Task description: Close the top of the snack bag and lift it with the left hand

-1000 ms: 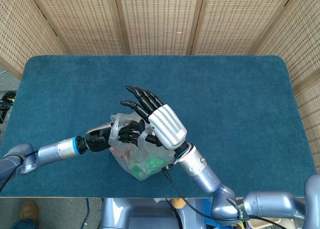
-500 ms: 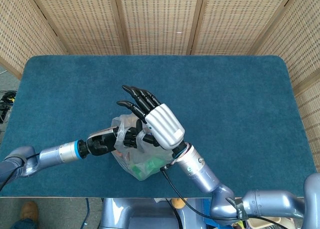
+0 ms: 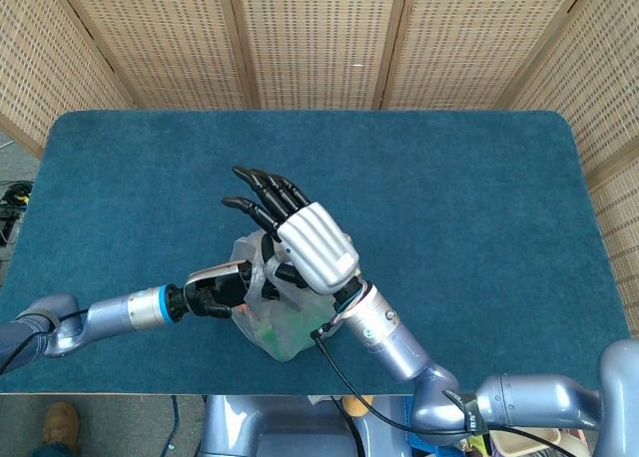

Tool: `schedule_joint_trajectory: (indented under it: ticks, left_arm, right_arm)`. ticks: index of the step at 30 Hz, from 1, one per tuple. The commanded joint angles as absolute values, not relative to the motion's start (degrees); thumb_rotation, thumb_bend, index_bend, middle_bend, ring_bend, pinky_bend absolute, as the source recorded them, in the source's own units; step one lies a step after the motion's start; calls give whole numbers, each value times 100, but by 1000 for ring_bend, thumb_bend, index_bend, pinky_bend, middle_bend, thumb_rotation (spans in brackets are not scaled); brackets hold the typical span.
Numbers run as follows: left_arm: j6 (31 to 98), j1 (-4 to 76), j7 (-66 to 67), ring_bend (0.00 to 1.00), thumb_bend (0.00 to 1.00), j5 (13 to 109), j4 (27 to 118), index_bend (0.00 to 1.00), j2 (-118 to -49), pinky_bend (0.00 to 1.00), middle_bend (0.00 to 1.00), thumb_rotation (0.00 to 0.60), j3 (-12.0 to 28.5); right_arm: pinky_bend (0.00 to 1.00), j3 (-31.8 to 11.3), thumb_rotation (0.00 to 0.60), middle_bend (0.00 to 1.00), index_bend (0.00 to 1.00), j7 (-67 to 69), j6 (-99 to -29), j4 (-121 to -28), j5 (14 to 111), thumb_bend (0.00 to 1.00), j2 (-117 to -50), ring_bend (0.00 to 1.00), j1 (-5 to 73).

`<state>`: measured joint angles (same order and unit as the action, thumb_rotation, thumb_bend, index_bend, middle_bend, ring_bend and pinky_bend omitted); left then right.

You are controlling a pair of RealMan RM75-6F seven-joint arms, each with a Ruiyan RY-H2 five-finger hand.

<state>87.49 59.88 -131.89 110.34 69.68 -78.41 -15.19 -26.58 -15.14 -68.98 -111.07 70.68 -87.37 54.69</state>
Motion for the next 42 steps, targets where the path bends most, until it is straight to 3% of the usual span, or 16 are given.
schedule_joint_trajectory:
  ticks: [1, 24, 32, 42]
  left_arm:
    - [8520, 6044, -12815, 207, 113, 10862, 7340, 213, -7787, 172, 194, 452, -1392]
    - [7514, 6474, -11441, 207, 117, 10456, 8534, 222, -7560, 130, 207, 464, -881]
    - [7407, 6448, -11206, 210, 126, 10089, 8823, 233, -7621, 128, 225, 476, -533]
    - [7299, 6316, -10798, 210, 128, 10030, 8931, 234, -7510, 103, 229, 479, -433]
  right_arm:
    - [111, -2684, 600, 10, 172, -1575, -6861, -11104, 7031, 921, -8737, 0, 5521]
    - [111, -2814, 600, 11, 172, -1704, -6765, -11060, 6701, 919, -8663, 0, 5737]
    - [111, -2850, 600, 11, 174, -1802, -6746, -11110, 6637, 919, -8573, 0, 5798]
    - [111, -2817, 600, 12, 176, -1714, -6784, -11227, 6649, 920, -8445, 0, 5756]
